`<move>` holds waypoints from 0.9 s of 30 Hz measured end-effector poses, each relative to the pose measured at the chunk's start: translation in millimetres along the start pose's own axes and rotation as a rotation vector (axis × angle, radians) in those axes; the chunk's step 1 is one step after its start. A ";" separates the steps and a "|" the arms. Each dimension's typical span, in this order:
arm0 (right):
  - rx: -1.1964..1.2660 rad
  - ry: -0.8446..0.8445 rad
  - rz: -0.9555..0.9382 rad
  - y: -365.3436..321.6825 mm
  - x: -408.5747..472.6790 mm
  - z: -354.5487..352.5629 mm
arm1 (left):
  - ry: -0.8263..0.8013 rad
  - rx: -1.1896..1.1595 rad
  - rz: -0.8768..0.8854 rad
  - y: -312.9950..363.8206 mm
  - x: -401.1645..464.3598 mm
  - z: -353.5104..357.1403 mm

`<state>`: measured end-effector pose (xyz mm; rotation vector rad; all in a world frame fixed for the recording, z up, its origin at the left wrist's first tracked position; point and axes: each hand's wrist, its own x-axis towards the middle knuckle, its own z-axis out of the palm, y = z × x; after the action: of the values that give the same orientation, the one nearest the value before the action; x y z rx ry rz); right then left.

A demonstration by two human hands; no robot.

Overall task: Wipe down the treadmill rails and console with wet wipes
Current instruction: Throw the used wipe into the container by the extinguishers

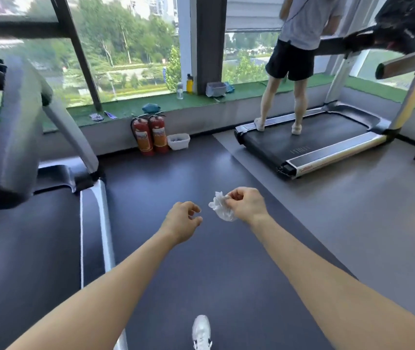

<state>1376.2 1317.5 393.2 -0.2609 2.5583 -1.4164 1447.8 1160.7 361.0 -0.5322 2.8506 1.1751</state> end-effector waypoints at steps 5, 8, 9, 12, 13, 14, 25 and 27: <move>0.005 -0.047 -0.023 -34.3 146.5 16.6 | 0.039 -0.012 -0.034 0.8 140.0 -32.6; 0.031 -0.053 -0.060 -67.0 229.2 20.1 | 0.099 -0.048 -0.050 12.0 220.9 -66.8; 0.051 -0.060 -0.054 -74.5 253.3 21.7 | 0.104 -0.062 -0.074 14.8 244.5 -74.9; 0.086 -0.076 -0.048 -88.2 323.4 28.1 | 0.100 -0.048 -0.087 20.2 309.9 -88.6; 0.090 -0.081 -0.044 -90.3 349.4 32.0 | 0.094 -0.033 -0.083 20.9 333.0 -91.4; 0.090 -0.087 -0.039 -91.1 377.6 37.3 | 0.092 -0.020 -0.083 21.2 358.0 -94.7; 0.047 -0.212 -0.092 -134.6 706.0 80.6 | 0.210 -0.011 -0.203 21.8 667.0 -150.9; 0.054 -0.217 -0.102 -152.6 760.8 86.8 | 0.240 -0.030 -0.200 26.1 717.7 -166.8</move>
<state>674.4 975.3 407.1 -0.5128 2.3586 -1.4048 782.9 844.5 398.5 -0.9980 2.8835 1.1945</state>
